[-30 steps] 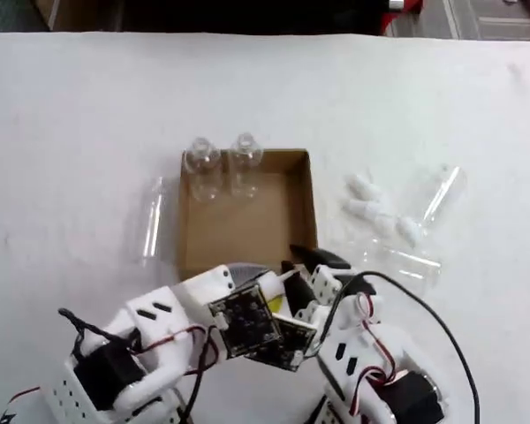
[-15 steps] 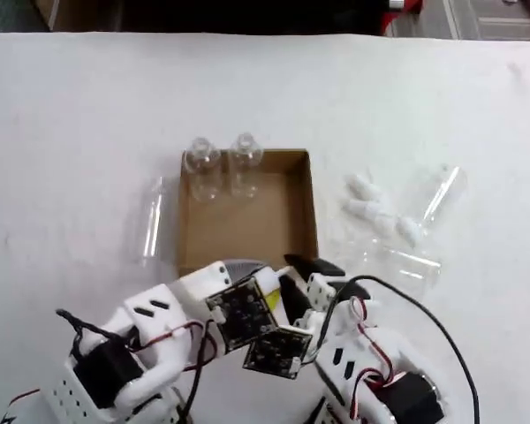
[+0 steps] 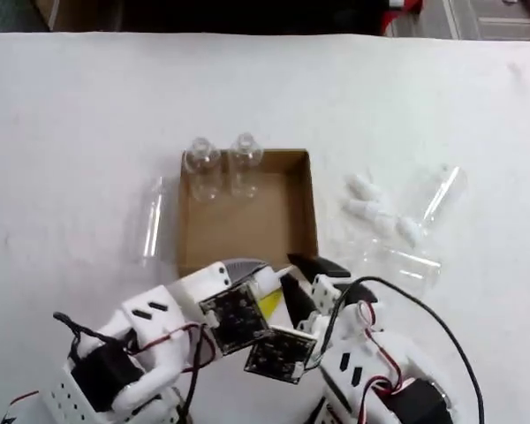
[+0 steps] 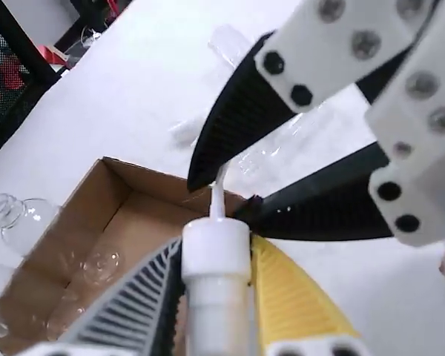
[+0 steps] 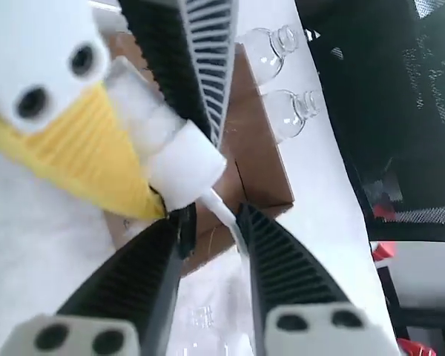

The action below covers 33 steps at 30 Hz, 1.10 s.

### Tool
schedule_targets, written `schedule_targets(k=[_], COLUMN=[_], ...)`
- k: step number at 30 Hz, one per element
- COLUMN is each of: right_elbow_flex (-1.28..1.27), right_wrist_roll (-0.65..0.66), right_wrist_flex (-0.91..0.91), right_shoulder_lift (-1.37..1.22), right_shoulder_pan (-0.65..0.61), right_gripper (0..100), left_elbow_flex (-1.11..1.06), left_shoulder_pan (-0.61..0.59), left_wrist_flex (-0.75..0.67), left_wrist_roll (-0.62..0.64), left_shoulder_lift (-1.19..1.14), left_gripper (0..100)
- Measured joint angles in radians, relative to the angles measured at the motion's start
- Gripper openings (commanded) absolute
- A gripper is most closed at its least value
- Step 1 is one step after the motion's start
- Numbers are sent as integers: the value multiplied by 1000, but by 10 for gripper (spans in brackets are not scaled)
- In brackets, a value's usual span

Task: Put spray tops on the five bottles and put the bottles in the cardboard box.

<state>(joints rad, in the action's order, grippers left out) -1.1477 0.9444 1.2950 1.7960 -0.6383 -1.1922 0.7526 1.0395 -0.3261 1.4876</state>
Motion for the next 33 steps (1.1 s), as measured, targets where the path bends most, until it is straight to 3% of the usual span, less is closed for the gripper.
schedule_targets(k=[9,16,22,33], right_elbow_flex=[25,25,35,-77], right_wrist_roll=[0,5,150,453], right_wrist_flex=[25,26,110,176], right_shoulder_lift=[2,0,14,14], right_shoulder_pan=[0,2,54,359], right_gripper=[17,17,18,18], left_elbow_flex=[-44,-46,-25,15], left_shoulder_pan=[6,8,-5,-12], left_wrist_flex=[-44,-43,21,144], left_wrist_roll=[-55,-32,166,155], left_shoulder_lift=[2,2,-17,-17], left_gripper=[29,244,262,283])
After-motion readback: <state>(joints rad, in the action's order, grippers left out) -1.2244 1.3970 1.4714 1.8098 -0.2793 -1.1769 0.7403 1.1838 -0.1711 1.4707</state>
